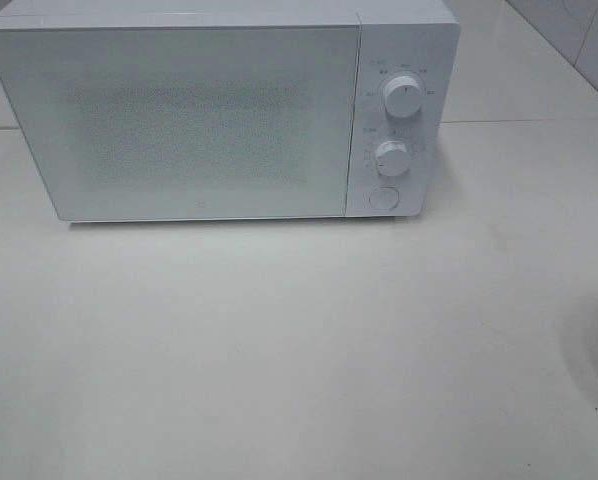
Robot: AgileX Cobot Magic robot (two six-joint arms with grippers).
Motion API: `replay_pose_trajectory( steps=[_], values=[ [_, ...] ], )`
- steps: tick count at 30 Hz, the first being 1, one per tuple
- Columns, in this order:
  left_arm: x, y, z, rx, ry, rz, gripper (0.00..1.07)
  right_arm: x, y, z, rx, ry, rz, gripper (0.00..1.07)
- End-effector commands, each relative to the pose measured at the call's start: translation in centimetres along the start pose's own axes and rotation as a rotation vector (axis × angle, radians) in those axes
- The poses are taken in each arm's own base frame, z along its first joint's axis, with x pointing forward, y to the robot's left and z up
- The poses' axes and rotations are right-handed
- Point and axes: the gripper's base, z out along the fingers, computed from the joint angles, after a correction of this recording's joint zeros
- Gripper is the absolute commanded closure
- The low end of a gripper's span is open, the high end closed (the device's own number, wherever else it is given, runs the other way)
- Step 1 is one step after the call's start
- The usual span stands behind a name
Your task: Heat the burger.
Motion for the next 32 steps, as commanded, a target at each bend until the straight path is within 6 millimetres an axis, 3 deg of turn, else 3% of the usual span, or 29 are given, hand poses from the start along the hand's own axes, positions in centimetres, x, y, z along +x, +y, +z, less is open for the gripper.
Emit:
replay_pose_trajectory(
  steps=[1, 32],
  values=[
    [0.41, -0.04, -0.49, -0.006, -0.036, 0.001, 0.15, 0.04, -0.03, -0.36, 0.002, -0.040, -0.001, 0.36],
    [0.35, 0.12, -0.38, -0.022, -0.027, 0.008, 0.15, 0.04, -0.02, -0.34, 0.002, -0.039, 0.001, 0.36]
  ],
)
